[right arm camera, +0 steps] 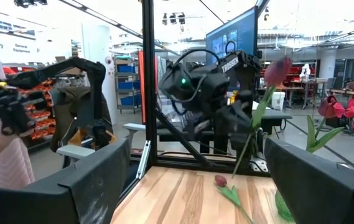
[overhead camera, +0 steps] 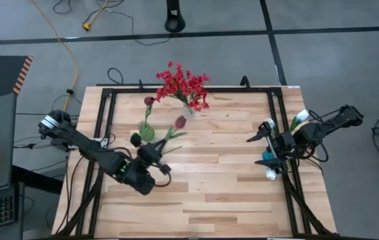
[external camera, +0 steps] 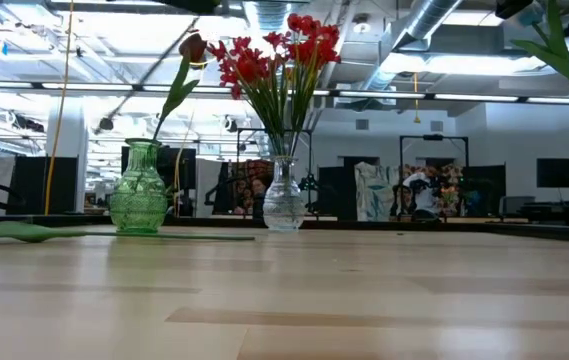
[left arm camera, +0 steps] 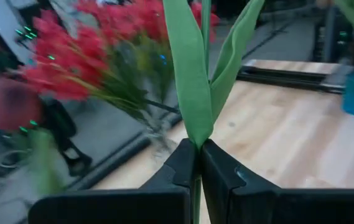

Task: Sort flowers into vase by color
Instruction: Put the right dark red tulip into the green vase, then move the blue vase to the top of the table

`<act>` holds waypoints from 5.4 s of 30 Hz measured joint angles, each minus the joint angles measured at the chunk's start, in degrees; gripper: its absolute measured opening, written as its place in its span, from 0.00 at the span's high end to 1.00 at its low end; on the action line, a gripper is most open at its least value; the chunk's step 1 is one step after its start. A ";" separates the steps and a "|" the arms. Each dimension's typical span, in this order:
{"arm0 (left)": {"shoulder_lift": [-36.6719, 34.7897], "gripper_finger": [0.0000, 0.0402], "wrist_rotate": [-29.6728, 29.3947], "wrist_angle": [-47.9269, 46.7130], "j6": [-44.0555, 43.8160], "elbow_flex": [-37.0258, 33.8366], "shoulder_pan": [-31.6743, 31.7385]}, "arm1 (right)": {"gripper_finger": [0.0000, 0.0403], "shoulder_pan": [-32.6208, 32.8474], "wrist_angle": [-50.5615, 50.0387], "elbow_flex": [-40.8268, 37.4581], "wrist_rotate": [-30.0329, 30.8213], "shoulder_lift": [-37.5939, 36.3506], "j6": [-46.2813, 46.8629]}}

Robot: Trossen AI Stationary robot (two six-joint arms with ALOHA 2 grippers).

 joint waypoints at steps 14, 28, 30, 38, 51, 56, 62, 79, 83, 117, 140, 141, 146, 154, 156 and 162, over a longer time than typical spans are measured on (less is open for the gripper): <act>-8.59 1.00 -13.54 -26.98 -18.22 0.02 -0.36 | 0.01 0.00 -0.01 0.00 0.00 0.00 -0.02; -8.24 1.00 -13.49 -40.31 -33.79 0.02 7.70 | 0.01 0.00 -0.03 0.00 0.00 0.00 -0.04; -8.23 1.00 -13.47 -40.26 -34.41 0.02 8.57 | 0.01 0.00 -0.01 0.00 0.00 0.01 -0.07; -8.23 1.00 -13.39 -35.51 -34.34 0.02 7.59 | 0.01 0.00 0.00 0.00 0.02 0.02 -0.09; 1.18 1.00 -2.03 -2.83 -5.50 0.07 4.03 | 0.01 -0.02 0.02 0.00 0.02 0.01 -0.22; 5.27 1.00 12.08 23.31 21.78 0.07 7.01 | 0.01 -0.02 0.02 0.00 0.02 0.02 -0.22; 5.06 1.00 23.18 47.84 49.63 0.07 9.94 | 0.01 -0.02 0.00 0.00 0.02 0.01 0.01; -36.68 1.00 41.69 74.59 51.33 -37.66 18.80 | 0.01 -0.02 0.00 -0.02 0.02 0.00 -0.02; -44.97 1.00 39.00 74.94 50.94 -43.34 17.85 | 0.01 -0.02 -0.03 0.00 0.04 0.02 -0.02; -45.44 1.00 35.25 66.02 53.36 -46.88 22.40 | 0.01 -0.02 -0.42 0.00 0.02 0.02 -0.02; -45.28 0.54 22.94 62.66 46.75 -45.88 19.65 | 0.01 -0.02 -0.38 0.00 0.02 0.02 -0.02; -45.30 0.52 21.86 62.07 46.46 -45.58 19.19 | 0.01 -0.02 -0.38 -0.01 0.02 0.01 -0.02; -45.30 0.47 17.31 60.52 47.41 -44.07 16.58 | 0.01 -0.02 -0.35 -0.02 0.02 0.02 -0.02; -45.30 0.47 17.32 60.57 50.99 -42.13 11.41 | 0.01 -0.02 0.00 0.00 0.02 0.00 -0.02; -45.30 0.47 17.32 60.57 51.77 -41.65 10.09 | 0.01 0.03 0.02 0.00 0.01 0.01 0.10; -45.25 0.47 17.39 60.54 52.38 -41.27 7.20 | 0.01 0.15 4.68 0.00 -0.15 0.02 3.86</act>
